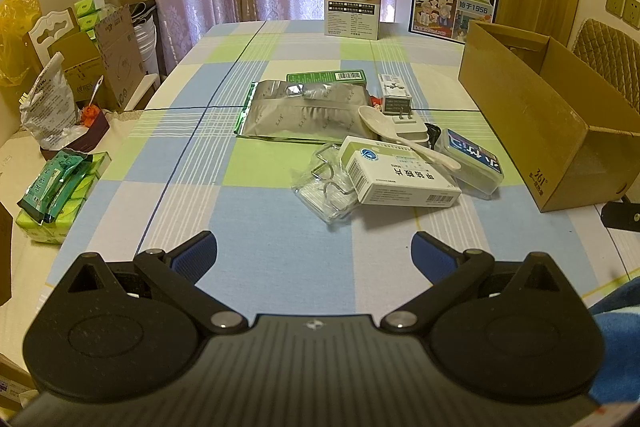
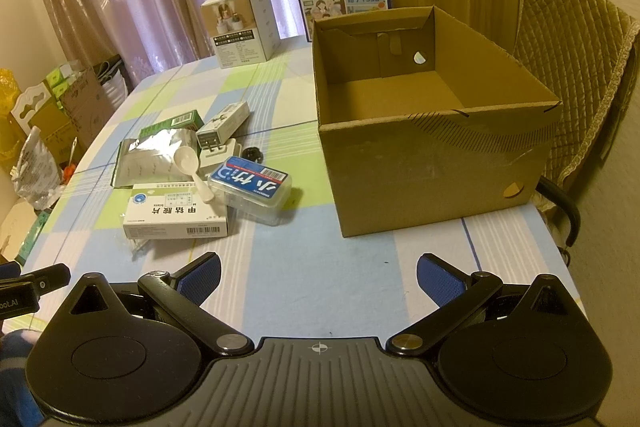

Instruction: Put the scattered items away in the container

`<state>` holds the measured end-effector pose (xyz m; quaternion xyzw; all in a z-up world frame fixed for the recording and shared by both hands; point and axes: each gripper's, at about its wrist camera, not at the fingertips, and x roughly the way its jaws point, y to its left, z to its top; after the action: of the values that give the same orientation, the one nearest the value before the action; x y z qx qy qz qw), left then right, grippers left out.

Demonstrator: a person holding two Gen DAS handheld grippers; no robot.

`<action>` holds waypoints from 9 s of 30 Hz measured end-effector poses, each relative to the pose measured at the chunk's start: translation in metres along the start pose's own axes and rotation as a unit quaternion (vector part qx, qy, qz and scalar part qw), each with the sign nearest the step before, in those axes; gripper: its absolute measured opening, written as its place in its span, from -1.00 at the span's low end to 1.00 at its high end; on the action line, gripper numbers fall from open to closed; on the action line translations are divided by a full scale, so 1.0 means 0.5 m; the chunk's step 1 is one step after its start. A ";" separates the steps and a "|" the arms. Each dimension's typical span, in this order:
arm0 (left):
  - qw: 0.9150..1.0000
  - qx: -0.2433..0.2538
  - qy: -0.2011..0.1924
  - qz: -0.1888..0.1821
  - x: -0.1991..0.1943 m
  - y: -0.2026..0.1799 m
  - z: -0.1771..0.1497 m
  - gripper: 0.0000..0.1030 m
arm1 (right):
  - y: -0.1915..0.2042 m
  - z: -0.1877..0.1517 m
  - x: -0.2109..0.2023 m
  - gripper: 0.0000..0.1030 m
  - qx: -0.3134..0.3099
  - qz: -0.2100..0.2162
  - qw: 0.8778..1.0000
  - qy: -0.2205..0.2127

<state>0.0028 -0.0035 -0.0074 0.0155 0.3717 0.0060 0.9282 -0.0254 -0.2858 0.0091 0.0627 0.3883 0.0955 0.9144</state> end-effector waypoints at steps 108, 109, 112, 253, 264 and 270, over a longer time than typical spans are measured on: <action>0.988 0.125 0.068 -0.065 0.177 0.075 0.073 0.98 | 0.171 0.064 0.295 0.97 -0.086 0.029 0.976 0.197; 0.987 0.128 0.068 -0.066 0.180 0.074 0.073 0.98 | 0.171 0.064 0.296 0.97 -0.088 0.028 0.976 0.196; 0.986 0.136 0.069 -0.071 0.189 0.071 0.073 0.98 | 0.170 0.065 0.299 0.97 -0.094 0.022 0.976 0.193; 0.910 0.323 0.033 -0.259 0.305 -0.008 0.067 0.25 | 0.141 0.073 0.269 0.97 -0.030 0.069 0.990 0.122; 0.951 0.249 0.042 -0.177 0.265 0.079 0.036 0.25 | 0.238 0.037 0.355 0.96 -0.104 0.045 0.984 0.136; 0.959 0.233 0.038 -0.156 0.270 0.102 0.033 0.29 | 0.264 0.029 0.375 0.49 -0.146 0.020 0.980 0.135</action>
<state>0.1119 0.0503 -0.0871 0.1735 0.3953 -0.2250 0.8735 0.0960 -0.1160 -0.0871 -0.0771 0.4890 0.1767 0.8507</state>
